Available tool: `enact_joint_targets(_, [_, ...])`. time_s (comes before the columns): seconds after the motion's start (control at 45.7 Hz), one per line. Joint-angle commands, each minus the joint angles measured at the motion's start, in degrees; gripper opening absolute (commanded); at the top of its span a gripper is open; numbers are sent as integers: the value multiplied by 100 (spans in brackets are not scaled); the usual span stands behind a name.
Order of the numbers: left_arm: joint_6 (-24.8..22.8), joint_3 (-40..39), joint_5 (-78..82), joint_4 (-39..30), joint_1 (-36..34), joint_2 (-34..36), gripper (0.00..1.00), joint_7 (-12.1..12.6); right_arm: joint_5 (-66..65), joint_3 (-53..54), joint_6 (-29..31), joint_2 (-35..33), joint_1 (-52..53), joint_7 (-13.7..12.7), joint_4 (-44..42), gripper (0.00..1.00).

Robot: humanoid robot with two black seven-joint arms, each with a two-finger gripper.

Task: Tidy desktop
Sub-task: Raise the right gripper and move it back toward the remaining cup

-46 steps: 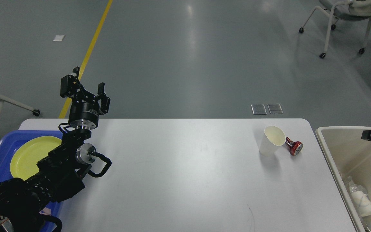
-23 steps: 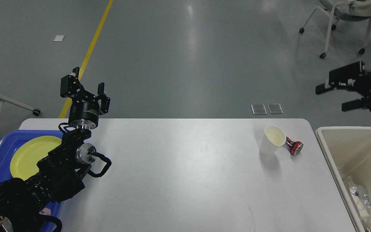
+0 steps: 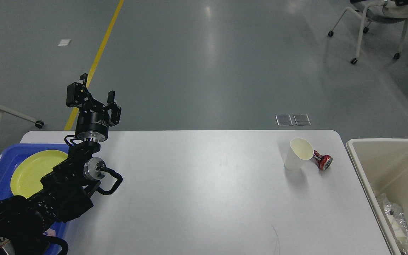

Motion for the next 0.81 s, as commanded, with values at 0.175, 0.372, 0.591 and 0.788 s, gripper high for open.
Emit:
enact_joint_targets(0.175, [0,0,0,0,-7,0,100,0,107,-1346,-1,1171,40,98,-142,100])
enact_joint_targets(0.372, [0,0,0,0,1,0,100,0,151,-2691,-613,2217,-549,827,-133,100])
enact_joint_targets(0.591, [0,0,0,0,1,0,100,0,124,-3272,-2906,2894,-2121,960,-159,100])
enact_joint_targets(0.788, [0,0,0,0,1,0,100,0,63,-3307,-4235,3281,-4045,881,-1133,100])
